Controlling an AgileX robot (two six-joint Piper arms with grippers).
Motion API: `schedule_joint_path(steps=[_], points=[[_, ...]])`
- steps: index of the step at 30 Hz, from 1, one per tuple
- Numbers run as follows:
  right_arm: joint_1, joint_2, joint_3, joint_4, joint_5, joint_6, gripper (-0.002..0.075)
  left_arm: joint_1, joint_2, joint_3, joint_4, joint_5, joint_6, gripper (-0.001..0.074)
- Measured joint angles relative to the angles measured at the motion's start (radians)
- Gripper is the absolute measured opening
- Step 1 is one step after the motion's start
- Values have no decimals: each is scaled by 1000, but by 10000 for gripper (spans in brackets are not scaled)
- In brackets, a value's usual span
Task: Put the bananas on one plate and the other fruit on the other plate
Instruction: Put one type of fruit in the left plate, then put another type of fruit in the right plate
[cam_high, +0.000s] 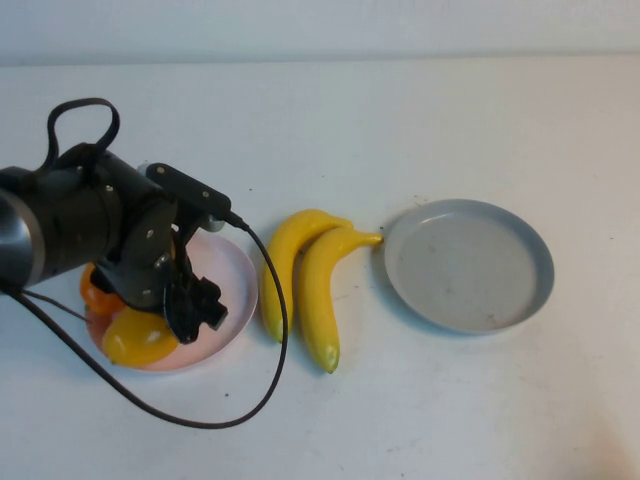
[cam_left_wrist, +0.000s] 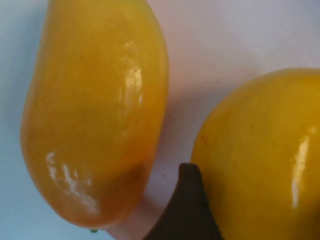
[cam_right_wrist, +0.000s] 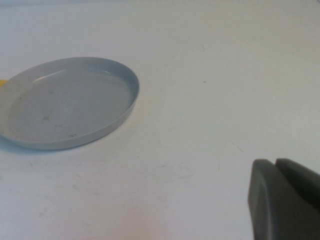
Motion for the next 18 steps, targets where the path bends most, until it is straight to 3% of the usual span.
schedule_joint_path(steps=[5,10,15,18], points=[[0,0,0,0,0,0,-17,1,0,0,-9,4,-45,619],[0,0,0,0,0,0,-17,1,0,-64,-61,92,-76,644],[0,0,0,0,0,0,-17,1,0,-175,-184,191,2,610],[0,0,0,0,0,0,-17,-17,-14,-195,-248,191,51,507]])
